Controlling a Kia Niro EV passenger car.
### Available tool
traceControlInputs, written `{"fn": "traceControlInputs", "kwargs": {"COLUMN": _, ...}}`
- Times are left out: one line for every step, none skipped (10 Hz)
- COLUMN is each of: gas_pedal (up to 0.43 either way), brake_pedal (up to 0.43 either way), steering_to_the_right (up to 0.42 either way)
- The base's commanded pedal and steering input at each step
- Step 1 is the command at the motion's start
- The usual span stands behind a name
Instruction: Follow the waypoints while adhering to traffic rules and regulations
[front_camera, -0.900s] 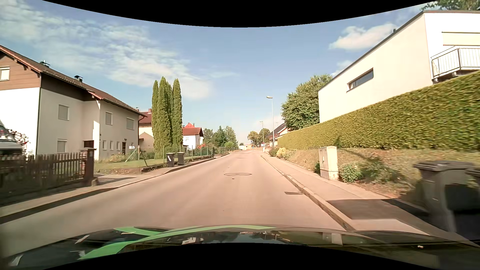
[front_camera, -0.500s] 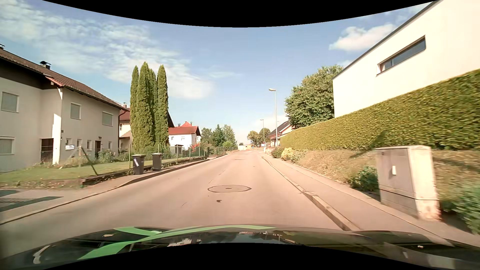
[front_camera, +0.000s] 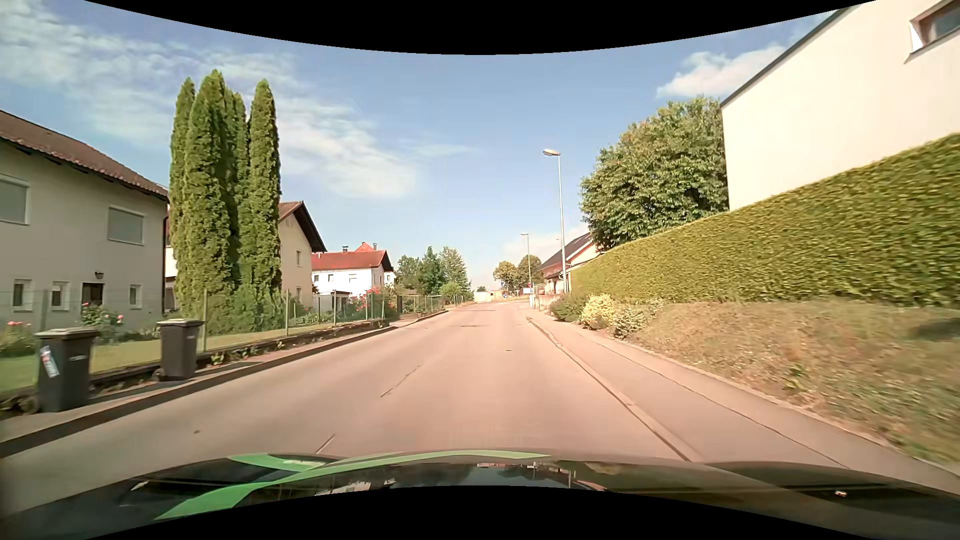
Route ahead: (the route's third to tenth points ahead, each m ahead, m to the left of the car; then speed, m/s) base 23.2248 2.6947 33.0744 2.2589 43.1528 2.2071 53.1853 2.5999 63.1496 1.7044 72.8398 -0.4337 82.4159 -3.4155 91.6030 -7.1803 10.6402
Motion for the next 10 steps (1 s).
{"fn": "traceControlInputs", "kwargs": {"gas_pedal": 0.157, "brake_pedal": 0.0, "steering_to_the_right": -0.004}}
{"fn": "traceControlInputs", "kwargs": {"gas_pedal": 0.157, "brake_pedal": 0.0, "steering_to_the_right": -0.005}}
{"fn": "traceControlInputs", "kwargs": {"gas_pedal": 0.157, "brake_pedal": 0.0, "steering_to_the_right": -0.005}}
{"fn": "traceControlInputs", "kwargs": {"gas_pedal": 0.157, "brake_pedal": 0.0, "steering_to_the_right": -0.005}}
{"fn": "traceControlInputs", "kwargs": {"gas_pedal": 0.157, "brake_pedal": 0.0, "steering_to_the_right": -0.006}}
{"fn": "traceControlInputs", "kwargs": {"gas_pedal": 0.157, "brake_pedal": 0.0, "steering_to_the_right": -0.006}}
{"fn": "traceControlInputs", "kwargs": {"gas_pedal": 0.157, "brake_pedal": 0.0, "steering_to_the_right": -0.006}}
{"fn": "traceControlInputs", "kwargs": {"gas_pedal": 0.157, "brake_pedal": 0.0, "steering_to_the_right": -0.006}}
{"fn": "traceControlInputs", "kwargs": {"gas_pedal": 0.157, "brake_pedal": 0.0, "steering_to_the_right": -0.008}}
{"fn": "traceControlInputs", "kwargs": {"gas_pedal": 0.157, "brake_pedal": 0.0, "steering_to_the_right": -0.011}}
